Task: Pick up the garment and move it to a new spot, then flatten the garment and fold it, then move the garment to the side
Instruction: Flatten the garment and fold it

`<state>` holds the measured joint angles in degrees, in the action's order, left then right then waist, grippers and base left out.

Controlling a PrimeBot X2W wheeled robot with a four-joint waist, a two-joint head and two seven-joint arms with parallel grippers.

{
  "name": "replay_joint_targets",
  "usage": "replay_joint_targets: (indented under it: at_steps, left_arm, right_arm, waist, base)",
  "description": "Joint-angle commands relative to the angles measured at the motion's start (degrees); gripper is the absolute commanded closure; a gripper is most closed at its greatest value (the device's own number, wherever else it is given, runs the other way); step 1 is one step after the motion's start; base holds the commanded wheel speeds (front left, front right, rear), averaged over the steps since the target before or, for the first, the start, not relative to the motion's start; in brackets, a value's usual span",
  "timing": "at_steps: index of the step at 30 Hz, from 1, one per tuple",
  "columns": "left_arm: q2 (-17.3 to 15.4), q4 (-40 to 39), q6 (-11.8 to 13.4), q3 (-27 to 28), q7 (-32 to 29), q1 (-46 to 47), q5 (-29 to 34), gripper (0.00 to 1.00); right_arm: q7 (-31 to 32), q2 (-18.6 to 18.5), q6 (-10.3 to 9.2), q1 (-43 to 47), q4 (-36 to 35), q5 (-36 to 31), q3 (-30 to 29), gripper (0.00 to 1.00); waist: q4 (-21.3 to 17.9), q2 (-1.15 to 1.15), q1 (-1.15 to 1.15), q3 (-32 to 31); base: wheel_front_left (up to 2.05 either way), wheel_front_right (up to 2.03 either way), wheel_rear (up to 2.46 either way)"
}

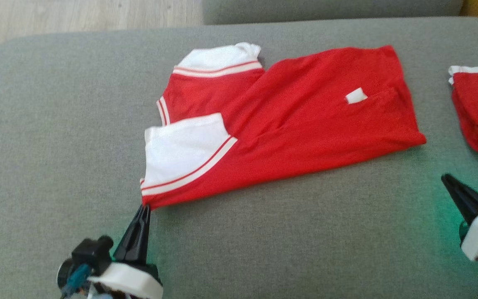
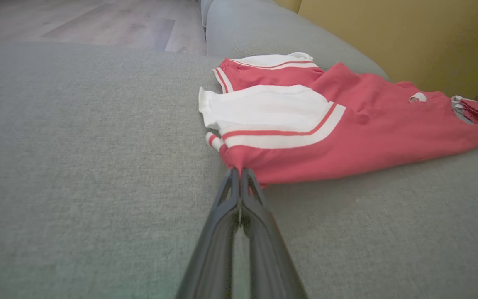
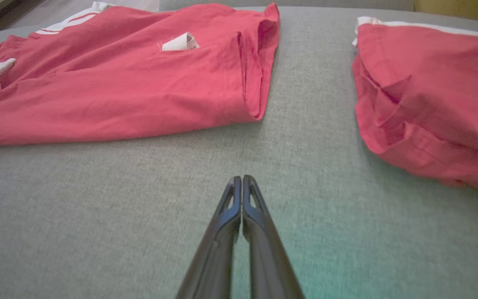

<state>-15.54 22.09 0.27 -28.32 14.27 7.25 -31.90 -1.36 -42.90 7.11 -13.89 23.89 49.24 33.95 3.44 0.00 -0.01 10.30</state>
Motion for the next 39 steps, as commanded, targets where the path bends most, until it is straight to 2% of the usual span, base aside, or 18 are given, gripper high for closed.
replay_joint_targets:
  at_steps: [1, 6, 7, 8, 15, 24, 25, 28, 39]
  left_arm:
    - [-1.72, -2.4, 0.83, 2.67, 0.69, 0.04, -0.59, 1.0]
    - [-1.95, -5.0, 1.71, 3.37, 0.71, -2.55, -0.42, 1.0]
    - [-1.87, -5.24, 1.77, 3.36, 0.71, -2.48, -0.28, 1.0]
    - [-1.82, -5.43, 1.77, 3.28, 0.72, -2.29, -0.09, 1.0]
    - [-0.63, -5.97, 1.25, 1.56, 0.63, 1.3, 1.45, 1.0]
    - [1.34, -4.02, 0.33, -0.05, 0.64, 4.61, 2.46, 1.0]
    - [1.57, -3.5, 0.1, -0.04, 0.65, 5.0, 2.54, 1.0]
    - [1.78, -2.93, -0.13, 0.24, 0.68, 5.4, 2.63, 1.0]
    - [0.89, -3.21, -0.32, 1.54, 0.72, 2.67, 2.5, 1.0]
  right_arm:
    - [-1.04, -3.11, 0.37, 1.74, -1.84, 0.87, 0.34, 1.0]
    - [-3.71, -2.58, 0.37, 3.38, -1.62, 1.86, -1.27, 1.0]
    - [-3.9, -1.87, 0.37, 3.01, -1.06, 1.57, -1.64, 0.55]
    - [-3.85, -1.12, 0.37, 2.43, -0.66, 1.15, -1.8, 0.0]
    - [-4.71, 4.65, 0.37, -5.17, 4.8, -2.09, -4.19, 0.0]
    - [-1.09, 5.89, 0.37, -11.5, 10.66, -2.36, -2.43, 0.0]
    - [0.25, 5.75, 0.37, -11.99, 11.31, -1.79, -1.38, 1.0]
    - [1.38, 4.89, 0.37, -11.68, 11.12, -0.75, 0.23, 1.0]
    - [-3.35, 0.53, 0.37, -3.29, 7.65, 3.21, 1.98, 1.0]
  waist:
    - [-0.2, 0.0, 0.01, -1.23]
    - [-0.29, 0.0, 0.01, -2.07]
    - [-0.24, 0.0, 0.01, -2.07]
    - [-0.15, 0.0, 0.01, -1.93]
    - [1.96, 0.0, 0.01, 1.44]
    - [4.47, 0.0, 0.01, 4.32]
    - [4.73, 0.0, 0.01, 4.51]
    - [4.97, 0.0, 0.01, 4.48]
    - [2.99, 0.0, 0.01, 0.7]
  base:
    - [0.0, 0.0, 0.0]
    - [0.0, 0.0, 0.0]
    - [0.0, 0.0, 0.0]
    - [0.0, 0.0, 0.0]
    - [0.0, 0.0, 0.0]
    - [0.0, 0.0, 0.0]
    - [0.0, 0.0, 0.0]
    - [0.0, 0.0, 0.0]
    - [0.0, 0.0, 0.0]
